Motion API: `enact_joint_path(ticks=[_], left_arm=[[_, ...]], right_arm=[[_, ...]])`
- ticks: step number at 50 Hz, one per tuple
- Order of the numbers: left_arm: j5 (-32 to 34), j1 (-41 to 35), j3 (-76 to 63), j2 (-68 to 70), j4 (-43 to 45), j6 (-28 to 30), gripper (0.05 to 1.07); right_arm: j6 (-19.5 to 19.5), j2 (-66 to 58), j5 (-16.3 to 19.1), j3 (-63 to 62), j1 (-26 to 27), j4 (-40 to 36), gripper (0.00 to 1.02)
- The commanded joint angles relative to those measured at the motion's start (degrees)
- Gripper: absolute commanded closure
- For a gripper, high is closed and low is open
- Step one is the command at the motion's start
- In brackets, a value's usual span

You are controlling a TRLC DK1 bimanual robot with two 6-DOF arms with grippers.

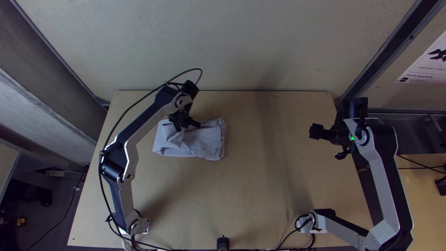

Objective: Fold the t-shirt

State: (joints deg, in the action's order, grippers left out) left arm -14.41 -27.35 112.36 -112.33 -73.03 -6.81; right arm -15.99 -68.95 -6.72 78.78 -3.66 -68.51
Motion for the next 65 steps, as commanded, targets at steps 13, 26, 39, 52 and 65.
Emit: enact_joint_path(ticks=[13, 26, 39, 52, 65], left_arm=[[1.0, -6.3, 9.3, -9.7, -1.0, -5.2, 0.84], [16.7, -10.0, 18.0, -14.5, 1.7, -11.1, 0.09], [39.5, -10.2, 20.9, -17.4, 5.9, -19.7, 0.10], [37.6, -9.0, 20.7, -17.1, 5.8, -19.2, 0.10], [17.8, -10.3, 17.5, -7.8, 8.1, -14.0, 0.10]], right_arm=[[2.5, 3.2, -0.6, -6.7, 0.0, 1.9, 0.04], [1.5, 4.6, -0.6, -12.1, -2.4, 4.6, 0.04], [1.6, 5.6, -0.6, -14.5, -2.9, 6.4, 0.04], [2.1, 6.5, -0.6, -14.6, -3.2, 8.0, 0.04], [6.8, 7.4, -0.6, -10.4, -1.6, 15.7, 0.04]])
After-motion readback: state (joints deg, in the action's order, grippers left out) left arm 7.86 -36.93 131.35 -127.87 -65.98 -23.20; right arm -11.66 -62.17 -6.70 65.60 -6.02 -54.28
